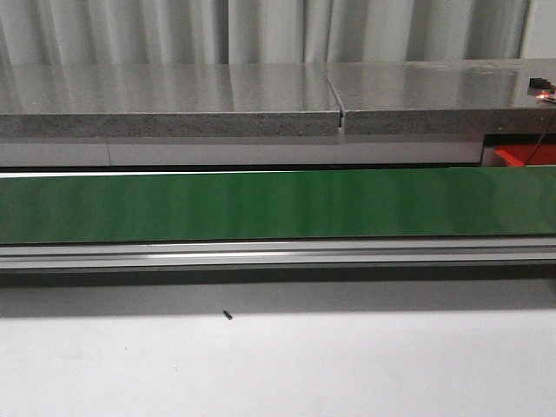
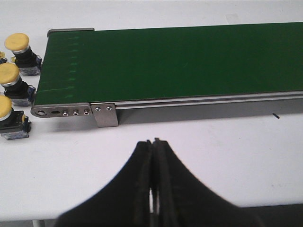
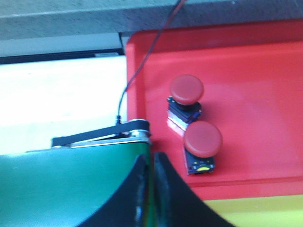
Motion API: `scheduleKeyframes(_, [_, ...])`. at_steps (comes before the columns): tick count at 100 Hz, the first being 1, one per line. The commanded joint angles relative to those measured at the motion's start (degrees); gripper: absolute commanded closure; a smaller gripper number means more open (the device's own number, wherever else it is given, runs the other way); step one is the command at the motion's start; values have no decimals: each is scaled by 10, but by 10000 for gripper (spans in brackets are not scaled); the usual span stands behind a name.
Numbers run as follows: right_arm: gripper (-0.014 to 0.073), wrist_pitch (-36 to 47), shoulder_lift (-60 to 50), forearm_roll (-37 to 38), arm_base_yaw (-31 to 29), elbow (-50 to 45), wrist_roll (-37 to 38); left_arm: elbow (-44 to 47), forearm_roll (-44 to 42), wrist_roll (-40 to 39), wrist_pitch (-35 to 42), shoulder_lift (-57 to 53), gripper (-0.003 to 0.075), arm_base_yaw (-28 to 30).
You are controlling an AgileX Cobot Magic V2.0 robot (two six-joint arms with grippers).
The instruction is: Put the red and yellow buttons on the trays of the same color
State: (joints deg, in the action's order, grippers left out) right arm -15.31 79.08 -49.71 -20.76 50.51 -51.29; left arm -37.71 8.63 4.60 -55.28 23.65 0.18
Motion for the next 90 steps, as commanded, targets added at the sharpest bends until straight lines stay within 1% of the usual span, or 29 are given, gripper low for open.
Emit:
scheduleKeyframes(1, [638, 25, -47, -3, 11, 0, -8, -15, 9, 0, 35, 5, 741, -5])
scheduleKeyframes(8, [650, 27, -69, -3, 22, -12, -8, -15, 9, 0, 35, 5, 741, -5])
scheduleKeyframes(30, [650, 15, -122, -3, 65, -43, -8, -15, 9, 0, 35, 5, 741, -5])
scheduleKeyframes(59, [654, -21, -166, 1, 154, -68, -8, -15, 9, 0, 35, 5, 741, -5])
scheduleKeyframes(66, [654, -34, -172, 4, 163, -68, -8, -15, 9, 0, 35, 5, 741, -5])
scheduleKeyframes(76, [654, -50, -183, 4, 163, -72, -7, -15, 9, 0, 35, 5, 741, -5])
scheduleKeyframes(83, [654, -47, -195, 12, 163, -84, 16, -15, 9, 0, 35, 5, 741, -5])
scheduleKeyframes(90, [654, -36, -211, 60, 163, -103, 82, -15, 9, 0, 35, 5, 741, -5])
